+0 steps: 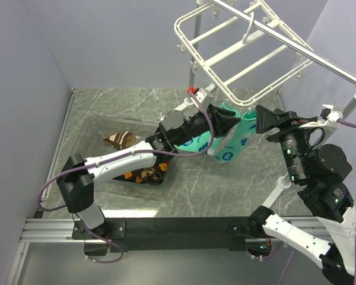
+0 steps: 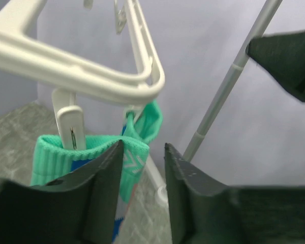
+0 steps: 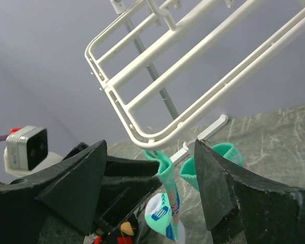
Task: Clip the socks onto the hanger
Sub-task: Clamp the sock onto the hanger, then open the clamp at the hanger.
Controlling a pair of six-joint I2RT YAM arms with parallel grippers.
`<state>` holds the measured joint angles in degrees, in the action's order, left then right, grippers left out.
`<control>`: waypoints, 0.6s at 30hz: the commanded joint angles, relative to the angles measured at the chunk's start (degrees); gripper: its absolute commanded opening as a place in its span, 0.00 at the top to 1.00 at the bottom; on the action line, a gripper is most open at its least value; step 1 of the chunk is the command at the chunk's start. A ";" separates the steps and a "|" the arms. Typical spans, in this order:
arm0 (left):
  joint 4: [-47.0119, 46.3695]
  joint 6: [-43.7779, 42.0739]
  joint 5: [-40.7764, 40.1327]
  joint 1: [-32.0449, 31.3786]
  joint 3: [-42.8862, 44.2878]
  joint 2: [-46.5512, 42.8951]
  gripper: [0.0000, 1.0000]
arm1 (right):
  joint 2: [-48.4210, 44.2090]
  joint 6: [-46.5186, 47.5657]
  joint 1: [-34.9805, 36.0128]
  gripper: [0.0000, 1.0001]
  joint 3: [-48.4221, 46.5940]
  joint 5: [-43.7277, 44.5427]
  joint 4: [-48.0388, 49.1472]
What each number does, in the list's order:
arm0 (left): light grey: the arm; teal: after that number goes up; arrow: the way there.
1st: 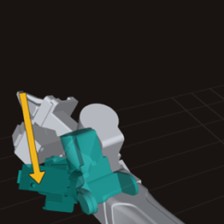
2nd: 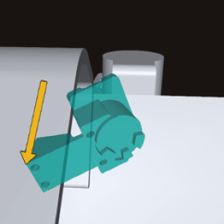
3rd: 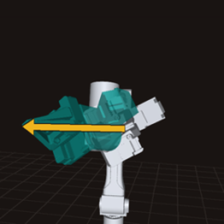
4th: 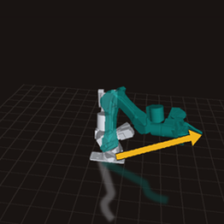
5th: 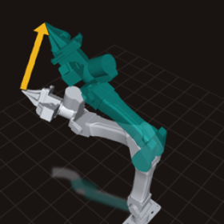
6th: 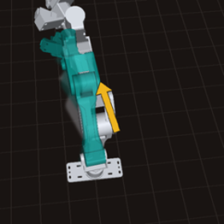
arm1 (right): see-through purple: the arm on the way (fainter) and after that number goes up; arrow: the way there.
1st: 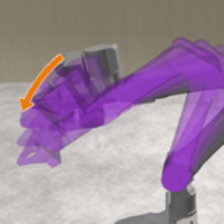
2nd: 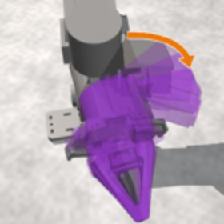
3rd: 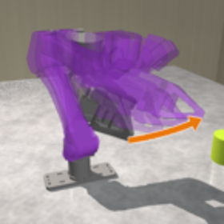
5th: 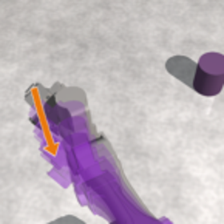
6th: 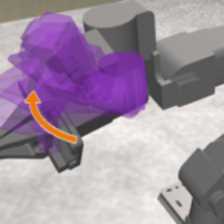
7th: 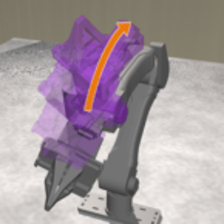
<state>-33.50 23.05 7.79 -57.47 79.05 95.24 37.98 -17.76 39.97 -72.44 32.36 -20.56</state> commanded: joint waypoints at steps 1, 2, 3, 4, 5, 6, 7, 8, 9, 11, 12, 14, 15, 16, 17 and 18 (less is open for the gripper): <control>0.97 -2.64 -1.28 -0.18 -3.71 -8.37 0.55 | 0.43 2.11 -0.24 0.24 -0.77 0.08 1.31; 1.93 -3.53 -1.98 -0.18 -4.51 -10.06 0.52 | 0.52 2.46 -0.24 0.24 -0.59 -0.54 1.92; 4.90 -4.49 -4.17 -0.18 -5.12 -11.64 0.48 | 0.61 2.73 -0.24 0.24 -0.59 -1.15 2.18; 6.32 -6.33 -5.75 -0.01 -5.74 -14.53 0.46 | 1.22 2.99 -0.24 0.24 -0.68 -2.03 2.54; 7.82 -6.96 -7.16 0.34 -5.74 -15.69 0.44 | 1.66 3.60 -0.24 0.24 -1.12 -3.43 2.97; 10.35 -7.23 -7.61 0.78 -5.48 -16.74 0.43 | 3.05 4.04 -0.33 0.25 -1.55 -4.23 3.07; 11.86 -7.23 -9.18 2.78 -4.70 -17.97 0.41 | 4.03 4.57 -0.24 0.25 -1.99 -4.84 3.07; 13.44 -6.88 -8.94 4.11 -3.73 -18.16 0.40 | 5.17 6.40 -0.24 0.25 -3.30 -7.20 2.89; 15.20 -6.35 -8.59 5.69 -2.68 -18.07 0.37 | 6.40 7.55 -0.24 0.25 -4.10 -8.35 2.63; 19.86 -3.72 -5.17 11.66 0.75 -16.67 0.33 | 10.09 11.49 -0.24 0.25 -6.55 -12.73 2.45; 20.83 -2.67 -3.76 13.60 2.59 -16.06 0.33 | 12.80 12.48 -0.24 0.25 -7.87 -13.19 2.02; 22.24 0.23 1.77 19.31 4.18 -13.86 0.32 | 15.54 14.49 -0.33 0.25 -12.25 -14.07 0.09; 22.42 1.03 3.70 20.72 4.88 -13.07 0.32 | 17.81 15.12 -0.15 0.25 -13.59 -14.60 -0.10; 22.68 2.25 5.11 23.26 6.54 -11.67 0.32 | 18.88 15.73 -0.24 0.25 -14.82 -14.87 -0.18; 22.69 2.79 7.48 24.33 7.34 -11.05 0.32 | 20.02 16.69 -0.24 0.25 -17.27 -15.22 -0.53; 22.51 3.31 8.28 25.21 8.83 -10.35 0.32 | 22.21 17.14 -0.15 0.27 -18.68 -15.57 -0.80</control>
<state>-14.20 22.92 8.86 -34.22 84.27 82.48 57.19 -5.32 39.97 -85.80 19.79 -20.82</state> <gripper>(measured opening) 0.681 0.740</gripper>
